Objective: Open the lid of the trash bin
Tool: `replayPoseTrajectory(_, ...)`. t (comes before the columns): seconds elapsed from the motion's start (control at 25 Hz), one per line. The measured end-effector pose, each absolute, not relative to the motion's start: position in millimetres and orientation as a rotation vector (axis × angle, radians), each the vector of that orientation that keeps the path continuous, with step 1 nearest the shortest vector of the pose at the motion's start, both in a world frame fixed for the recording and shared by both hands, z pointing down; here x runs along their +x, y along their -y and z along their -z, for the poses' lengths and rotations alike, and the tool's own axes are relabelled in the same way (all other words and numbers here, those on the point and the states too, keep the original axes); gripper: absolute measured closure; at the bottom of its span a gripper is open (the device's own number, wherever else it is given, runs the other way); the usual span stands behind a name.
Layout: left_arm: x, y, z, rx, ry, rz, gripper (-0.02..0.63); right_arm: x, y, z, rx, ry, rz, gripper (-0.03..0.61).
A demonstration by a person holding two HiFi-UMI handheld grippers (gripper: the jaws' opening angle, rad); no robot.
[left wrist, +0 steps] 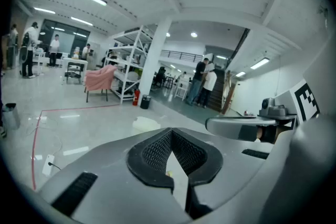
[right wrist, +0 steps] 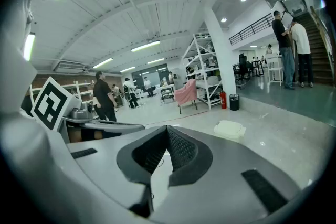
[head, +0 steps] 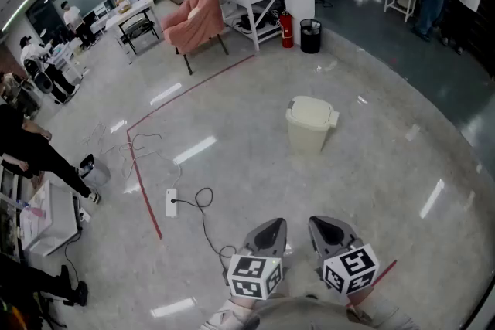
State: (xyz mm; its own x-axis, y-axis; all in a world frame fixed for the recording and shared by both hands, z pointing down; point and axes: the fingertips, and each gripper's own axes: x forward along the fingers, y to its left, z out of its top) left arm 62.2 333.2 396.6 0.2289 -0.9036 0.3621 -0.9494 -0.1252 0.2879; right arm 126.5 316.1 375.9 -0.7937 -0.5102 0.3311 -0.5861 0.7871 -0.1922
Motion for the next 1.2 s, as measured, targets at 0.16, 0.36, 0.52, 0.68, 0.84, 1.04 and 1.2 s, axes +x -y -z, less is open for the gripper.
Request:
replayPoseTrajectory(0.16,85,-374,-387,2.033,1.732,-0.141,0.611,150,-356,-370,0.845,2.742,-0.418,0.572)
replayPoseTrajectory(0.36,118,-406,-390,2.04,1.721,-0.16,0.611,170,-391,-375,0.799,2.757,-0.389,0.574)
replayPoseTrajectory(0.52,135,-420,-389,2.055,1.704,-0.174,0.611,178,-408,-374,0.761,2.768,-0.369,0.574)
replayPoseTrajectory(0.68,140,-421,-385,2.071,1.71,-0.187,0.611,181,-411,-372,0.747,2.769,-0.343,0.574)
replayPoseTrajectory(0.84,133,-410,-383,2.082,1.715,-0.191,0.611,174,-405,-368,0.732,2.785,-0.32,0.574)
replayPoseTrajectory(1.04,113,-391,-379,2.091,1.715,-0.184,0.611,154,-393,-369,0.707,2.786,-0.314,0.574)
replayPoseTrajectory(1.2,89,-371,-374,2.098,1.706,-0.2,0.611,132,-371,-364,0.745,2.775,-0.324,0.574)
